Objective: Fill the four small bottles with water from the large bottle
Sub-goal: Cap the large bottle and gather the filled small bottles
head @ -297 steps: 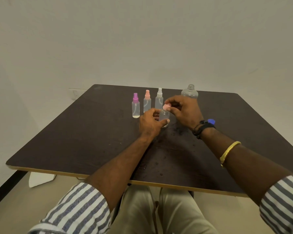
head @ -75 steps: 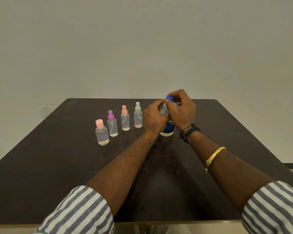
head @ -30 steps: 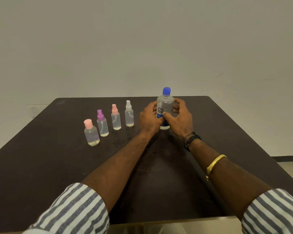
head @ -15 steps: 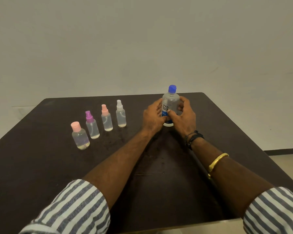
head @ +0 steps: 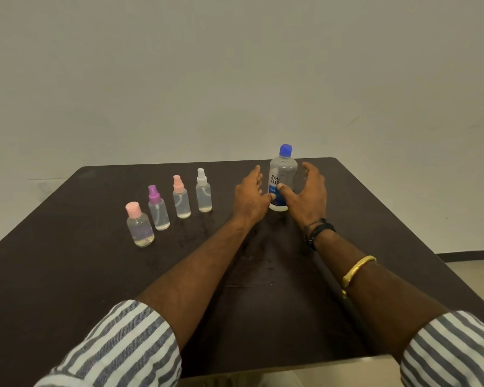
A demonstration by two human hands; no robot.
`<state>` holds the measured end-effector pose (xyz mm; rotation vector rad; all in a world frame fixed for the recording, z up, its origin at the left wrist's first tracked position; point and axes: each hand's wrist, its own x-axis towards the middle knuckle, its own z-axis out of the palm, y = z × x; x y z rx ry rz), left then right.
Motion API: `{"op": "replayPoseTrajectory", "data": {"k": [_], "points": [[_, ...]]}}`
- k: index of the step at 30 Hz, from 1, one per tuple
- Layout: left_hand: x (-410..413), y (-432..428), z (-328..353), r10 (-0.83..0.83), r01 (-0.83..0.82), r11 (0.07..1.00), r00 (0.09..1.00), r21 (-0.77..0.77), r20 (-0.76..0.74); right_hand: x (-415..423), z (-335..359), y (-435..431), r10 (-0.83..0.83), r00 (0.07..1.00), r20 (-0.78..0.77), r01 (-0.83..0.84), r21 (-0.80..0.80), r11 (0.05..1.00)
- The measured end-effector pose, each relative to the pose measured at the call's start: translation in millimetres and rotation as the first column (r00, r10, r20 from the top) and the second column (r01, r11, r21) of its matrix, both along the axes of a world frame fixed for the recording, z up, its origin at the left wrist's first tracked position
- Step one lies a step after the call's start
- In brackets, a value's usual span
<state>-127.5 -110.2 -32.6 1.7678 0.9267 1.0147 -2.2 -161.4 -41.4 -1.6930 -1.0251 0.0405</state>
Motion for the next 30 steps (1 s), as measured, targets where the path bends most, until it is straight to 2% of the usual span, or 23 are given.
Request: {"op": "replayPoseTrajectory", "data": {"k": [6, 10, 20, 30], "points": [[-20, -7, 9, 0.079, -0.082, 0.994, 0.996, 0.067, 0.036, -14, 10, -4, -0.137, 0.988, 0.064, 0.13, 0.103, 0.986], [-36, -11, 13, 0.146, -0.153, 0.981, 0.987, 0.122, 0.066, -29, 14, -8, -0.127, 0.988, 0.089, 0.112, 0.158, 0.981], [-81, -24, 24, 0.296, -0.324, 0.91, 0.945, 0.258, 0.14, -77, 27, -10, 0.128, 0.991, 0.048, -0.135, 0.187, 0.973], [-132, -24, 24, 0.41, -0.421, 0.836, 0.905, 0.351, 0.111, -124, 29, 2, 0.307, 0.951, 0.027, -0.307, 0.162, 0.938]]}}
